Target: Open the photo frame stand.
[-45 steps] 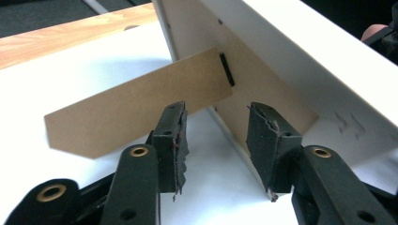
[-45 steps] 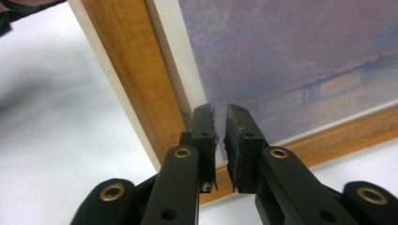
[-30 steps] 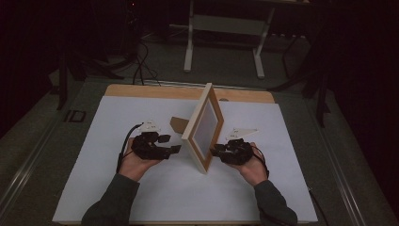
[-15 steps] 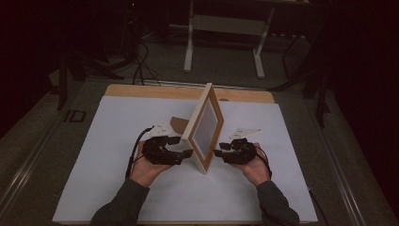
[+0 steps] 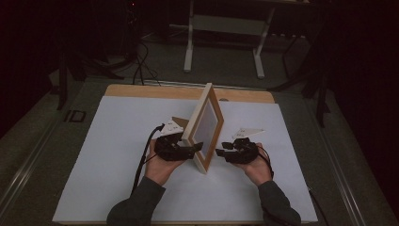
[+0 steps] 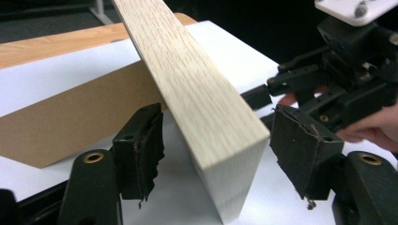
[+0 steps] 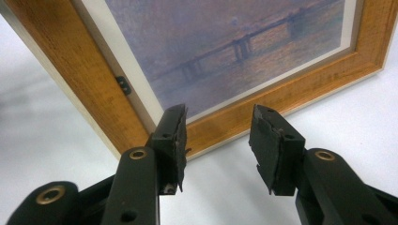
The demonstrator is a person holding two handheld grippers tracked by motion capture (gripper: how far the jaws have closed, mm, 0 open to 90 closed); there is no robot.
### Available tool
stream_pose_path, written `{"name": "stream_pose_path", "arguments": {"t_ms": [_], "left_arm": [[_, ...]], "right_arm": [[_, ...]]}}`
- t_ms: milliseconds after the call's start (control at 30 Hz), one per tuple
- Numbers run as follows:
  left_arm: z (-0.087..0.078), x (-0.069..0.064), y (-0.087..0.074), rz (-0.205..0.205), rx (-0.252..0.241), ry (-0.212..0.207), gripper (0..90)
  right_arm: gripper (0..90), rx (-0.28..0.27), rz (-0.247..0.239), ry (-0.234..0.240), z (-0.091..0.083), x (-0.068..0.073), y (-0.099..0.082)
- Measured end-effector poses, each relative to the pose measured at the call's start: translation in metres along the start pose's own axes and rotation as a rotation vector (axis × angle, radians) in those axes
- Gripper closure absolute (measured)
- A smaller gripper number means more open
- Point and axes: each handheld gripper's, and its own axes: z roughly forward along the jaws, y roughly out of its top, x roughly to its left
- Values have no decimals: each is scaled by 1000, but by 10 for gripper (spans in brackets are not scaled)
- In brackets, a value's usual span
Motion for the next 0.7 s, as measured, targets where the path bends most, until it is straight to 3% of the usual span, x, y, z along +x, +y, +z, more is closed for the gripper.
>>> {"name": "stream_pose_path", "arguments": {"t_ms": [167,467,700], "left_arm": [[5,-3,0,-20,-15,31,427],[5,0,1,-64,-37,52,538],[7,-2,-1,-75,-56,75,550]], "right_arm": [[556,-2,9,0,0,-1,-1],[552,-1,18,-5,0,-5,-4],[551,-1,11,-3,1,-5,0]]}}
